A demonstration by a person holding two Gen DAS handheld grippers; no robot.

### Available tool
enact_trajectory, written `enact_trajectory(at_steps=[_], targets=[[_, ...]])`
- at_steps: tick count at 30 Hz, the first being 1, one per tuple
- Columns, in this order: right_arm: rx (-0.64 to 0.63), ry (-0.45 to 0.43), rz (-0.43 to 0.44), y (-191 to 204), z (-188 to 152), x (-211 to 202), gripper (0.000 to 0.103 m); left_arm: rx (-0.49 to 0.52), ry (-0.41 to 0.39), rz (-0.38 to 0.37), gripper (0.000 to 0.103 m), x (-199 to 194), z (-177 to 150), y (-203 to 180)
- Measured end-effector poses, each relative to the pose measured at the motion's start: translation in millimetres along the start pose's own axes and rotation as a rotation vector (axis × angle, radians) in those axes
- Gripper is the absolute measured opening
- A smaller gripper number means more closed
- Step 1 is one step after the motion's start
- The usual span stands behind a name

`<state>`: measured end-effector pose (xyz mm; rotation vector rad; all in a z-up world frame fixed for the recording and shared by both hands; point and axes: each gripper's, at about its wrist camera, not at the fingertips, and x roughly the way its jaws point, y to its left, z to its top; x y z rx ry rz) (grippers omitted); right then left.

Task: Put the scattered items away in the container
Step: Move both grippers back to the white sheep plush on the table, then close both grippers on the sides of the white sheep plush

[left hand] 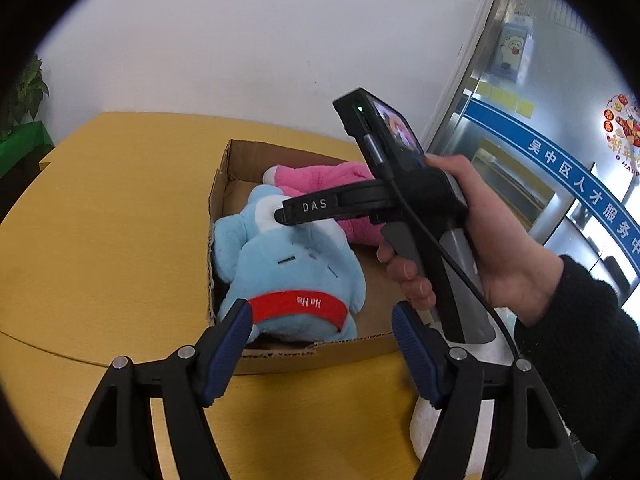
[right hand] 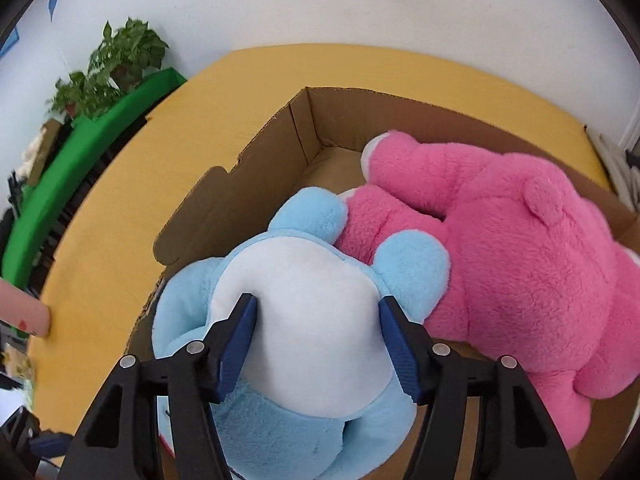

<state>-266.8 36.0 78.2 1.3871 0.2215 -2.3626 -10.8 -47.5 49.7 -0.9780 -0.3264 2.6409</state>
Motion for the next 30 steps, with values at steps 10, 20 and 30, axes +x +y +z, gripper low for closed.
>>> enact_trajectory(at_steps=[10, 20, 30], targets=[[-0.076, -0.3, -0.022, -8.7, -49.7, -118.3, 0.101, 0.047, -0.018, 0.012, 0.078, -11.6, -6.9, -35.4], [-0.012, -0.522, -0.06, -57.2, -195.6, -247.9, 0.103, 0.042, -0.009, -0.079, 0.078, -11.6, -40.6, -106.0], [0.148, -0.364, -0.164, -89.9, -270.1, -212.6, 0.103, 0.039, 0.021, -0.091, 0.078, -2.0, -68.6, -149.3]])
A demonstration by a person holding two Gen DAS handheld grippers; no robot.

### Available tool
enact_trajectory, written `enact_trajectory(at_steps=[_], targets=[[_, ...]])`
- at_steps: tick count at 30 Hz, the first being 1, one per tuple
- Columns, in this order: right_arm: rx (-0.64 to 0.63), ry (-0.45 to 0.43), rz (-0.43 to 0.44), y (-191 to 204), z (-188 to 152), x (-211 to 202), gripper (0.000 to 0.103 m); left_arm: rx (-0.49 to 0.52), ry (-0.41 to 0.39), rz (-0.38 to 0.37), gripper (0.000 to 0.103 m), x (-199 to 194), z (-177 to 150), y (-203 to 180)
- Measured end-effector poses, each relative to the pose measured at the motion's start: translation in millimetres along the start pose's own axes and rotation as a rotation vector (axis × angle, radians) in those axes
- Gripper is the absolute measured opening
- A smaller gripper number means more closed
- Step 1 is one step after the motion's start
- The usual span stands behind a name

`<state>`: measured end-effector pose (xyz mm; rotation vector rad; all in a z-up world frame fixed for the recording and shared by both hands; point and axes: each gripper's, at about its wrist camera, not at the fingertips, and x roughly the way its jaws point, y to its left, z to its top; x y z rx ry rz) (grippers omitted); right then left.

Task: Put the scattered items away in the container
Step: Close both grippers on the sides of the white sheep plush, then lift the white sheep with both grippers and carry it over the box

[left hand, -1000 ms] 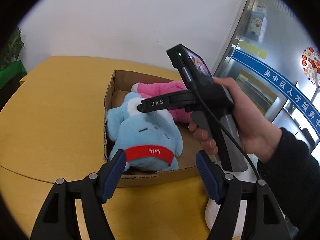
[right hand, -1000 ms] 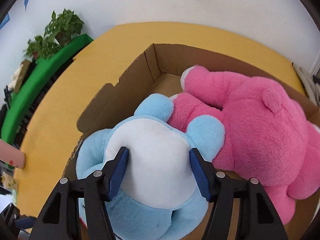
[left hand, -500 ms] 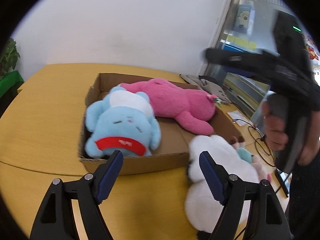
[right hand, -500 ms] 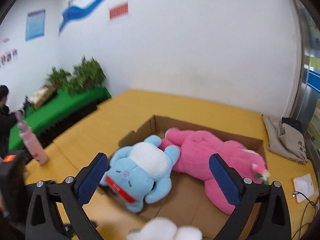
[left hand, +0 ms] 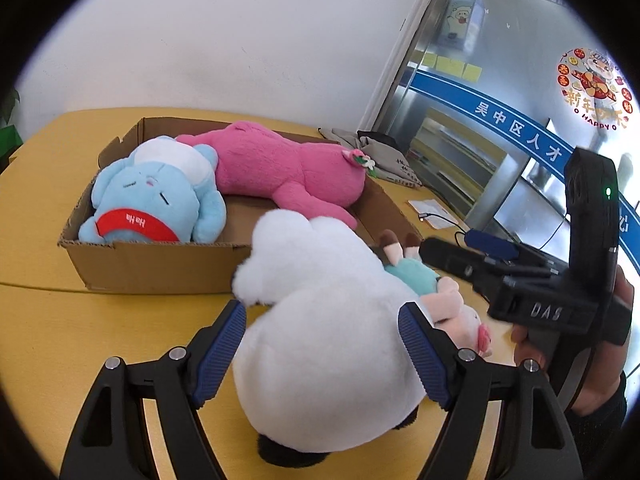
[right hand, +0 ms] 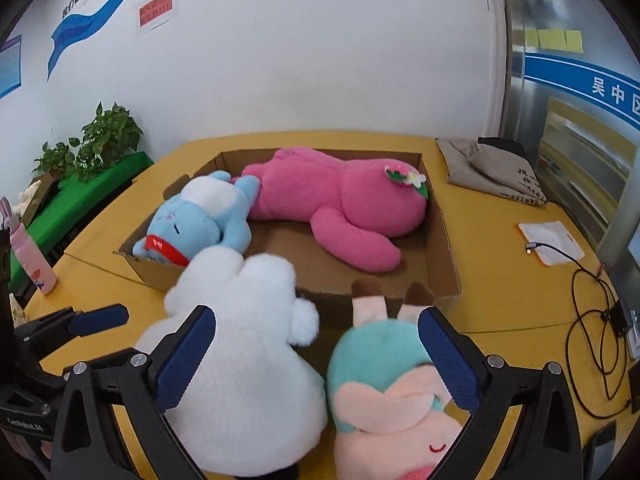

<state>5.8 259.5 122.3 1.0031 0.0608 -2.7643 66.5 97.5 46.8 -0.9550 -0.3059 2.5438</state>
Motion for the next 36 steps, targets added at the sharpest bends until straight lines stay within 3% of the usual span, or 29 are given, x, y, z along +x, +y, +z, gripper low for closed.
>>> enact_trajectory(at_steps=[16, 18, 20, 24, 28, 36], targets=[[-0.008, 0.018, 0.011, -3.0, -20.4, -7.3, 0.103, -0.053, 0.054, -0.042, 0.079, 16.8, -11.2, 5.6], [-0.032, -0.001, 0.049, 0.7, -22.6, -9.1, 0.103, -0.054, 0.065, -0.042, 0.079, 18.9, -11.7, 8.3], [-0.062, -0.013, 0.093, 4.1, -25.9, -11.5, 0.103, -0.05, 0.084, -0.024, 0.088, 22.4, -12.0, 11.1], [-0.189, 0.017, 0.179, 18.2, -40.5, -12.4, 0.103, -0.08, 0.106, -0.045, 0.089, 29.1, -14.4, 18.8], [-0.322, 0.049, 0.216, 39.1, -59.8, -6.9, 0.103, -0.065, 0.11, -0.051, 0.092, 33.9, -17.9, 19.2], [-0.322, 0.117, 0.217, 60.5, -66.4, 31.9, 0.103, -0.071, 0.145, -0.046, 0.093, 44.0, -20.6, 27.6]])
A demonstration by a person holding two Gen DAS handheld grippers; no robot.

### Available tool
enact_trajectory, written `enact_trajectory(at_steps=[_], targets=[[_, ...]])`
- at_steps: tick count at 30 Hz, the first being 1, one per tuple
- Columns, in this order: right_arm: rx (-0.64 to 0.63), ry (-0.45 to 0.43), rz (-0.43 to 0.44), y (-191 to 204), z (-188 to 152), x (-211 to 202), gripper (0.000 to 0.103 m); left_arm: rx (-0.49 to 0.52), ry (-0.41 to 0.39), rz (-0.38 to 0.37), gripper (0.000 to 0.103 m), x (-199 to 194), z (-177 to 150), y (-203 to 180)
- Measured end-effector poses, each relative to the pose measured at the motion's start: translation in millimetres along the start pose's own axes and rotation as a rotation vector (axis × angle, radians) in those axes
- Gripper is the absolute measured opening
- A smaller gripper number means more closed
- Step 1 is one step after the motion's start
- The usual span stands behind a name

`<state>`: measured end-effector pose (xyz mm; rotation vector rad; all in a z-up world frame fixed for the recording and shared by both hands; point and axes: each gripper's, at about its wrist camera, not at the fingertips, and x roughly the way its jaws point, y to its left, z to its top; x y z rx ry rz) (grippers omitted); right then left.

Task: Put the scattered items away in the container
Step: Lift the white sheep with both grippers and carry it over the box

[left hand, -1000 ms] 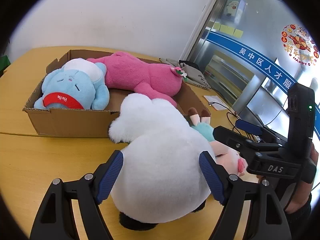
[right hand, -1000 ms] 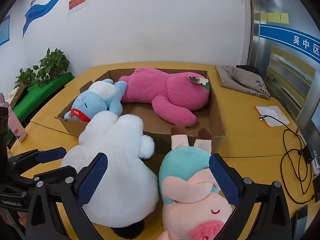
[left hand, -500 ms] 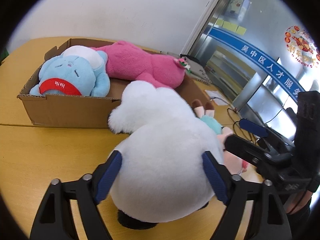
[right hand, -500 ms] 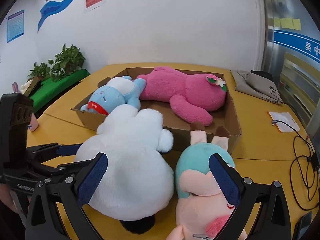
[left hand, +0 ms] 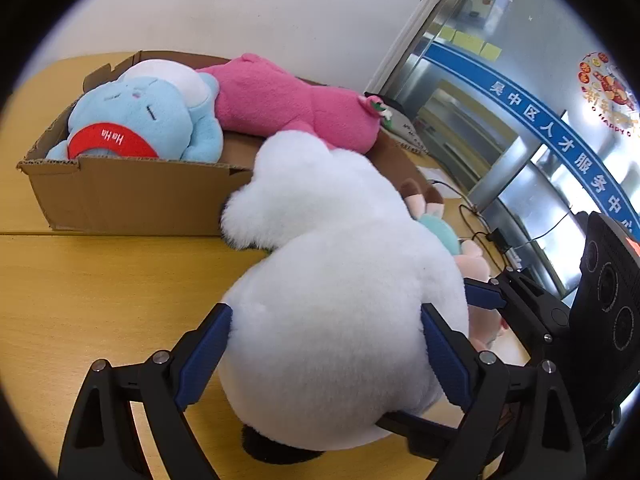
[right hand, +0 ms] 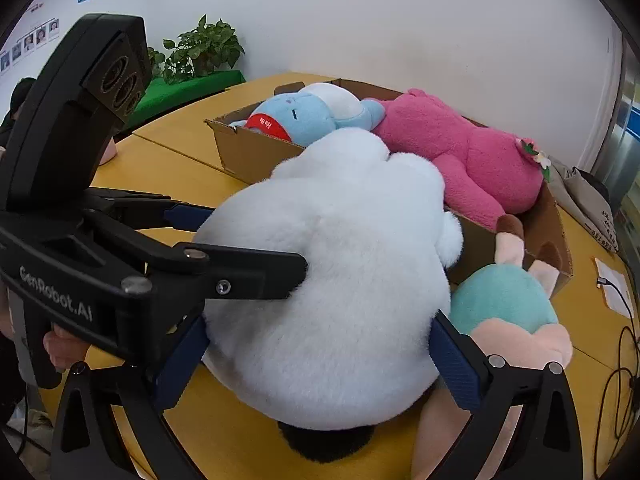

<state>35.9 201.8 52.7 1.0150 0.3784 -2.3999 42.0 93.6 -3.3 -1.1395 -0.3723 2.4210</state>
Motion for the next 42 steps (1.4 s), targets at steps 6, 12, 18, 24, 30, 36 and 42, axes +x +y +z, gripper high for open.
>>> enact_trajectory(at_steps=[6, 12, 18, 24, 30, 36, 42], targets=[[0.027, -0.006, 0.021, -4.3, -5.0, 6.1, 0.103, -0.035, 0.022, -0.051, 0.093, 6.6, -1.4, 9.0], [-0.044, -0.055, -0.005, -0.4, -4.0, -3.3, 0.103, -0.131, 0.055, -0.184, 0.103, 11.0, -3.9, 30.4], [-0.087, -0.038, -0.006, -2.2, 6.0, 1.6, 0.103, -0.164, 0.066, -0.252, 0.103, 20.8, -4.2, 36.7], [-0.034, -0.055, 0.021, -0.4, 1.0, 10.8, 0.103, -0.243, 0.092, -0.334, 0.103, 31.2, -11.4, 46.4], [0.023, -0.106, 0.022, 0.7, -6.0, 0.0, 0.095, -0.241, 0.07, -0.341, 0.091, 19.2, -9.7, 35.2], [0.065, -0.134, 0.042, 5.8, -3.8, -23.4, 0.084, -0.177, 0.032, -0.281, 0.087, -7.2, -4.5, 13.6], [0.034, -0.227, 0.006, 13.2, 10.4, -55.1, 0.084, -0.122, -0.046, -0.296, 0.086, -36.3, 14.0, -0.4]])
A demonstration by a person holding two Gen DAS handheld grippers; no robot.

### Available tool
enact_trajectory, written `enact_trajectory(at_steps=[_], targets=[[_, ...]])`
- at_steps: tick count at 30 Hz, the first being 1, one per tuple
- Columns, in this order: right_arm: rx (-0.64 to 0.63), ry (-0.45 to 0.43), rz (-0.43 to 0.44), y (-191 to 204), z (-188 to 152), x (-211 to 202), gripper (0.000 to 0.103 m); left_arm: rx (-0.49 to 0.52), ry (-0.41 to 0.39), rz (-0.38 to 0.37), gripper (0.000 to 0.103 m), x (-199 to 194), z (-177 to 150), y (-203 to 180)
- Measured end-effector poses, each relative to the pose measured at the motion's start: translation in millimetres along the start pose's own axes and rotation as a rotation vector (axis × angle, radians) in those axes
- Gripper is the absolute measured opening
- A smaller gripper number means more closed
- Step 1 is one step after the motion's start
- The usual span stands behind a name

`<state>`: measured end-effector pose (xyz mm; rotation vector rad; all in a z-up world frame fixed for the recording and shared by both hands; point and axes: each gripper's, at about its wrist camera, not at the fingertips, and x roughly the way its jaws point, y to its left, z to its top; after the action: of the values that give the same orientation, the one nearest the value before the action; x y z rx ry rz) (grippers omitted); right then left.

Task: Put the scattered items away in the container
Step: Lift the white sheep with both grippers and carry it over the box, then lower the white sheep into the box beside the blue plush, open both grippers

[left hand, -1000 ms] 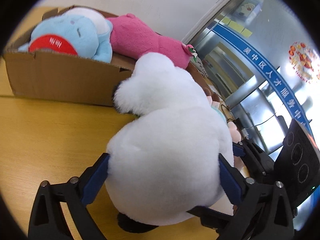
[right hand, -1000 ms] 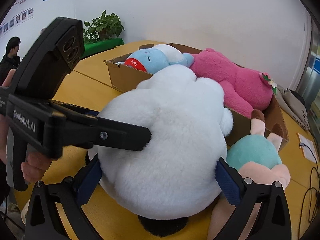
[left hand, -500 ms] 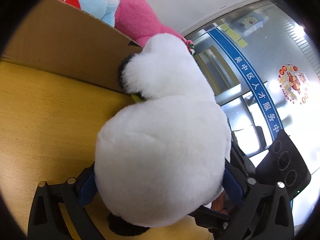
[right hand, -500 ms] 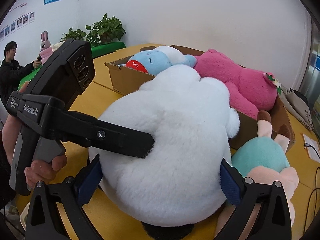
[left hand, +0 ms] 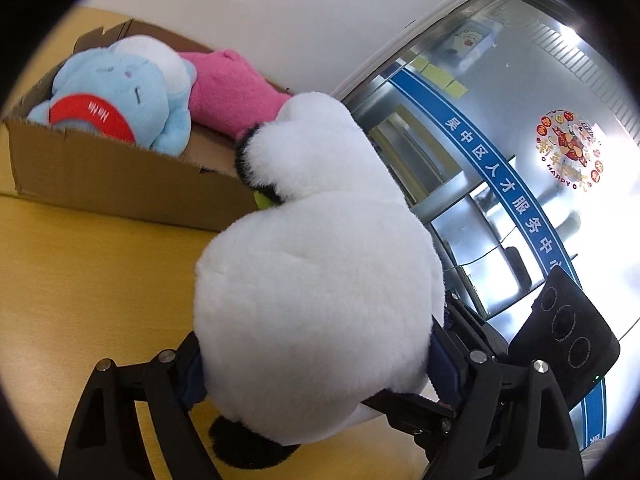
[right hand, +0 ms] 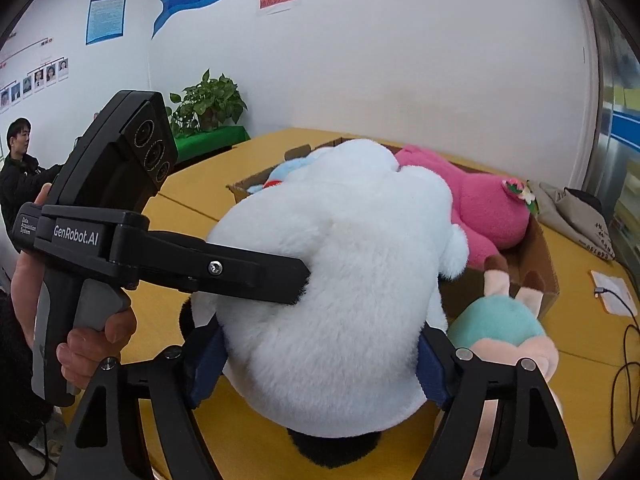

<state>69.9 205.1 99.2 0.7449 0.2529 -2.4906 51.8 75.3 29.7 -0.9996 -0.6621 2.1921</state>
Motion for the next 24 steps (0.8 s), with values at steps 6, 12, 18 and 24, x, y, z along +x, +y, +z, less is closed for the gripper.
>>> enact_trajectory(at_steps=[6, 12, 18, 24], targets=[[-0.064, -0.088, -0.044, -16.6, 57.8, -17.6, 0.084, 0.158, -0.061, 0.017, 0.086, -13.8, 63.0, -41.6], [-0.106, -0.149, -0.082, -48.3, 130.7, -12.4, 0.084, 0.248, -0.123, 0.035, 0.086, -16.7, 139.0, -65.9], [-0.067, -0.131, -0.075, -80.3, 153.2, 27.7, 0.084, 0.247, -0.125, 0.092, 0.086, 7.6, 174.1, -46.5], [0.025, -0.012, -0.03, -106.6, 120.7, 98.2, 0.084, 0.139, -0.003, 0.157, 0.086, 59.4, 167.5, 18.0]])
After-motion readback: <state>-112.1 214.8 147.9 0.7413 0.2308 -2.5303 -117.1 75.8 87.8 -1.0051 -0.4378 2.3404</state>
